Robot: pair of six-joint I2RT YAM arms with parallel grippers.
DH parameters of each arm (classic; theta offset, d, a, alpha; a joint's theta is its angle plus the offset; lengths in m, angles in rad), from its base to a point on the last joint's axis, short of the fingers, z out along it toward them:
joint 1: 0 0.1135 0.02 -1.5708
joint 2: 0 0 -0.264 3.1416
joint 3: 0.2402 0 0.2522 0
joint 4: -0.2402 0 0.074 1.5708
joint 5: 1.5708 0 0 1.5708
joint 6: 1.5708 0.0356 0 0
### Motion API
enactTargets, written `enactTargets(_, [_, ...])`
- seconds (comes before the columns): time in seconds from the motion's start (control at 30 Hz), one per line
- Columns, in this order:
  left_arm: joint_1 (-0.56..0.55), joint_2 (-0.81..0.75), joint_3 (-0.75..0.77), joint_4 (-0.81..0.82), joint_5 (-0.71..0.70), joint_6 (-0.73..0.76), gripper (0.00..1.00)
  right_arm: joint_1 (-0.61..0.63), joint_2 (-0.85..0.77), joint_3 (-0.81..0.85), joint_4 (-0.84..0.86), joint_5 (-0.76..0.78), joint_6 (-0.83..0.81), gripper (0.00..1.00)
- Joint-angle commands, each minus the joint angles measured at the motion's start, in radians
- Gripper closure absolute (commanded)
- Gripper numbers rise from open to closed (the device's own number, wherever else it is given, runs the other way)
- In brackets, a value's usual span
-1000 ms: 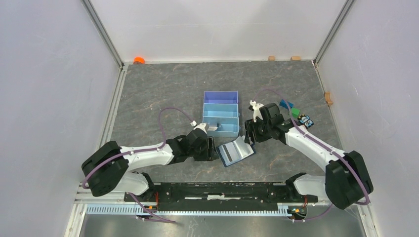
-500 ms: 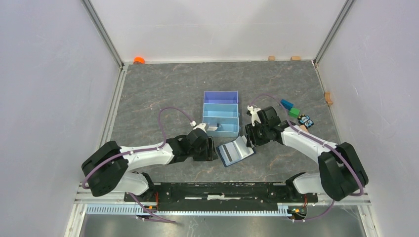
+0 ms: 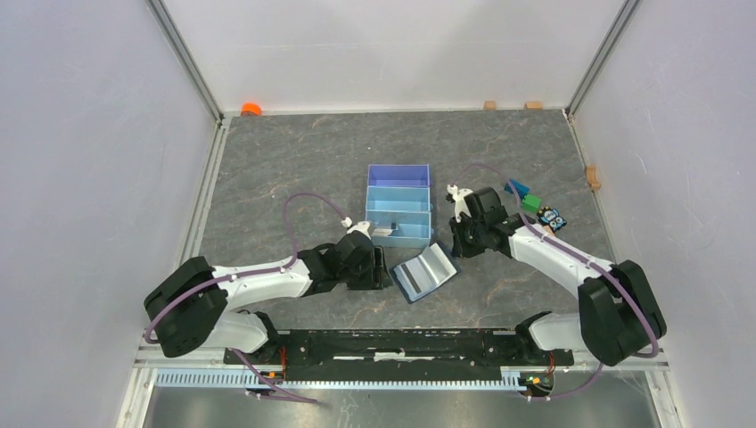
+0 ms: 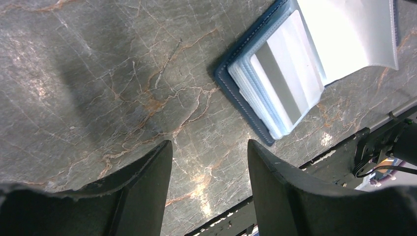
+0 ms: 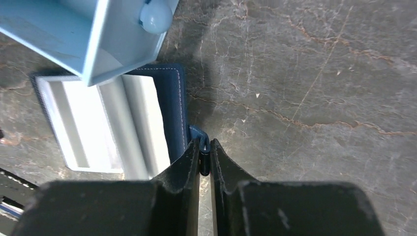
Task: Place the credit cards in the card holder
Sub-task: Close the card holder at the center of the board.
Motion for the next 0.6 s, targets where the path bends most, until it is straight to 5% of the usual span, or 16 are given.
enactTargets(0.0, [0.009, -0.023, 0.023, 0.015, -0.012, 0.048, 0.35, 0.001, -0.089, 0.080, -0.053, 0.034, 0.001, 0.88])
enactTargets(0.23, [0.017, 0.007, 0.041, 0.047, 0.019, 0.065, 0.36, 0.026, -0.174, 0.137, -0.131, -0.001, -0.009, 0.89])
enactTargets(0.57, [0.021, 0.016, 0.017, 0.096, 0.069, 0.052, 0.36, 0.259, -0.152, 0.066, -0.051, -0.025, 0.129, 0.89])
